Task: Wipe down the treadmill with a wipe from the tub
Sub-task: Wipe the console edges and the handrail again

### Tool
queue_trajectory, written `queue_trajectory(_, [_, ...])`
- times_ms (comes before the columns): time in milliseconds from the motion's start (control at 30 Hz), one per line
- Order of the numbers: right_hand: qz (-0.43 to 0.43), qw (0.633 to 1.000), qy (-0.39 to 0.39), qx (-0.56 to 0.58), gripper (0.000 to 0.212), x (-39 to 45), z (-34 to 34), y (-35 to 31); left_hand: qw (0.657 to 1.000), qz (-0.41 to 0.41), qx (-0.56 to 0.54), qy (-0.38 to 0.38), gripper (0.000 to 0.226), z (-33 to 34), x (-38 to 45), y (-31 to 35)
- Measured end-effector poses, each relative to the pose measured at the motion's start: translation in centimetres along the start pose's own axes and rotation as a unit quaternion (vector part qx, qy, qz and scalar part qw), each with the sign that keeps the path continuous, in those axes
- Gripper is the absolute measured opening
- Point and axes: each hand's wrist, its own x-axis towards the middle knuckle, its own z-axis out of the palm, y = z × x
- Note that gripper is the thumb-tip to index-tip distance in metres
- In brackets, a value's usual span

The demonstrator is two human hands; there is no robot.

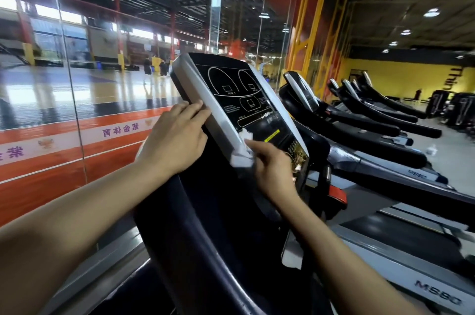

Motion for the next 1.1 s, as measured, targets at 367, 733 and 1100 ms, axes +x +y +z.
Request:
queue_trajectory(367, [0.005,0.997,-0.048,-0.067,0.024,0.1,-0.1,-0.4,0.994,0.098,0.044,0.004,0.056,-0.2,0.0,1.1])
queue_trajectory(733, [0.051,0.998,-0.020,0.042,0.034,7.0,0.0,7.4,0.995,0.067,0.070,-0.028,0.057,2.1,-1.3,6.7])
queue_trajectory(1100, [-0.046,0.984,-0.169,-0.025,0.047,8.9,-2.3,11.4,0.993,0.047,0.096,-0.048,0.070,3.0,-1.6,6.6])
